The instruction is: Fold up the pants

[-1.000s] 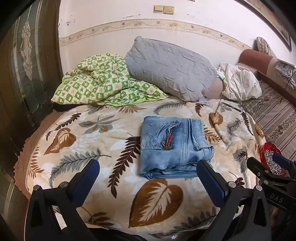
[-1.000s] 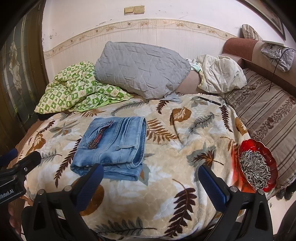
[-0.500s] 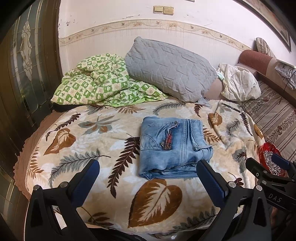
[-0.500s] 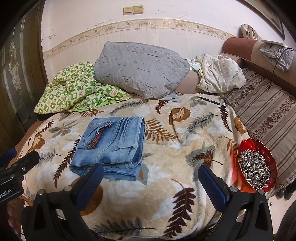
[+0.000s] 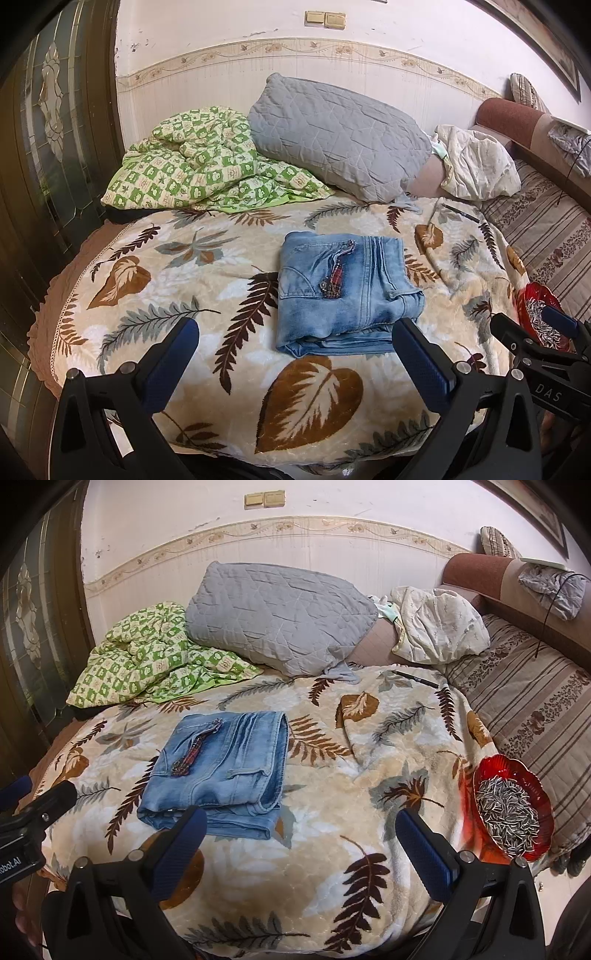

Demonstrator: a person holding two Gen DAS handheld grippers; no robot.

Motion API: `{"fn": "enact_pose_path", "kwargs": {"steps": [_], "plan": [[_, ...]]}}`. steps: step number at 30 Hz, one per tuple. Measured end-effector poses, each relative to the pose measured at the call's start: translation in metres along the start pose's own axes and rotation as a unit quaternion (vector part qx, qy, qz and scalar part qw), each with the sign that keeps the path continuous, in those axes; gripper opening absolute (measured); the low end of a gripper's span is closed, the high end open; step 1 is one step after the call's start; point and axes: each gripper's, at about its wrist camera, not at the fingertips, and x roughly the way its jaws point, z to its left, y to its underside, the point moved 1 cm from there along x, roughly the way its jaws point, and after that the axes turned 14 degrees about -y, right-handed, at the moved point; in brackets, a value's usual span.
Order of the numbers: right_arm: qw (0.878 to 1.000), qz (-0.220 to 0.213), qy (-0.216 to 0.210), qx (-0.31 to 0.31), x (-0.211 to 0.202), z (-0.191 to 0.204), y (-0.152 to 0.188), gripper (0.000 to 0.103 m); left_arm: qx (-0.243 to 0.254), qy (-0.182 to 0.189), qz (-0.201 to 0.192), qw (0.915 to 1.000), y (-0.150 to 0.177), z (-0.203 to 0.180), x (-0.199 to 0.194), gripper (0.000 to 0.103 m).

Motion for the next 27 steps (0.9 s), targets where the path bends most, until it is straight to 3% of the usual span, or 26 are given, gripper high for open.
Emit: {"fn": "enact_pose_path", "kwargs": {"steps": [27], "plan": [[1.0, 0.0, 0.001, 0.003, -0.0005, -0.0024, 0.0005, 0.103, -0.001, 0.002, 0.001, 1.0, 0.0013, 0.0012, -0.0038, 0.103]]}}
